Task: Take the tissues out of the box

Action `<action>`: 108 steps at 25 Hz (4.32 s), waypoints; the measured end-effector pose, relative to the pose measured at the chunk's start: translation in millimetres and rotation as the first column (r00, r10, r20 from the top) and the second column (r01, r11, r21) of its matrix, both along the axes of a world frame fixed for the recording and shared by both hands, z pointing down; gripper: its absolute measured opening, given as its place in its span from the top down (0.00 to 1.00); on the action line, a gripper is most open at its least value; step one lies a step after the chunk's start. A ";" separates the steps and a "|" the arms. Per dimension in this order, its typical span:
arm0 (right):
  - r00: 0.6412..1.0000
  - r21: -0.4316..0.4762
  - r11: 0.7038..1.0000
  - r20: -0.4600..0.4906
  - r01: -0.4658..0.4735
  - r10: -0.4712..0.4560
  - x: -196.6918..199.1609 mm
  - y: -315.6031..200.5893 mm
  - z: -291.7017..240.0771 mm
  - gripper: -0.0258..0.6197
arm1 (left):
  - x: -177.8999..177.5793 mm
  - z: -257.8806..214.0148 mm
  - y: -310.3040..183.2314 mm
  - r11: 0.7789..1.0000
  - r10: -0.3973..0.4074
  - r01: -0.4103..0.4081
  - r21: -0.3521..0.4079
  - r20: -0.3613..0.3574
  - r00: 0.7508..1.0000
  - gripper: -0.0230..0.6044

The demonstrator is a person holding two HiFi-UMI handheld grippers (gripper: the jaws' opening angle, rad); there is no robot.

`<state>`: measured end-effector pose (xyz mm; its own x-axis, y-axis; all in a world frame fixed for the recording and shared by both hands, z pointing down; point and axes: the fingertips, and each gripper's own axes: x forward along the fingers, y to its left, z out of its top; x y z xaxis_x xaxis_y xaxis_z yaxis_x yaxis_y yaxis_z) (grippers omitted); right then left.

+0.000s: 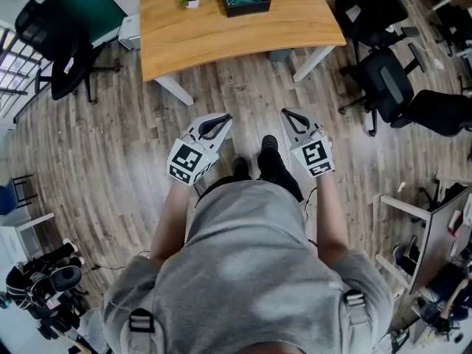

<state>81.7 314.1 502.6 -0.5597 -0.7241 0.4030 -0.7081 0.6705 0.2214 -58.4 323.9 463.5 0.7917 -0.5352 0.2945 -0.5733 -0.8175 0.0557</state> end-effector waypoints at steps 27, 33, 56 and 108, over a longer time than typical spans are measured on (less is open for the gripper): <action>0.995 0.018 0.999 0.088 0.039 -0.040 -22.8 3.5 -8.8 0.49 | -10.0 -3.2 -2.0 1.000 0.029 -0.029 -0.005 -0.026 0.999 0.60; 0.996 0.029 0.999 0.079 0.027 -0.029 -21.3 2.9 -7.0 0.44 | -15.4 0.6 -3.6 1.000 0.014 -0.015 0.023 0.010 1.000 0.54; 0.990 0.010 0.998 0.124 0.069 -0.070 9.7 -85.0 1.7 0.45 | 15.5 2.0 -81.2 1.000 -0.026 0.026 -0.002 0.015 1.000 0.52; 0.893 -0.063 0.891 0.052 0.450 -0.448 56.9 -293.9 37.4 0.52 | 77.7 7.4 -267.3 0.933 -0.355 0.357 -0.033 0.056 0.933 0.52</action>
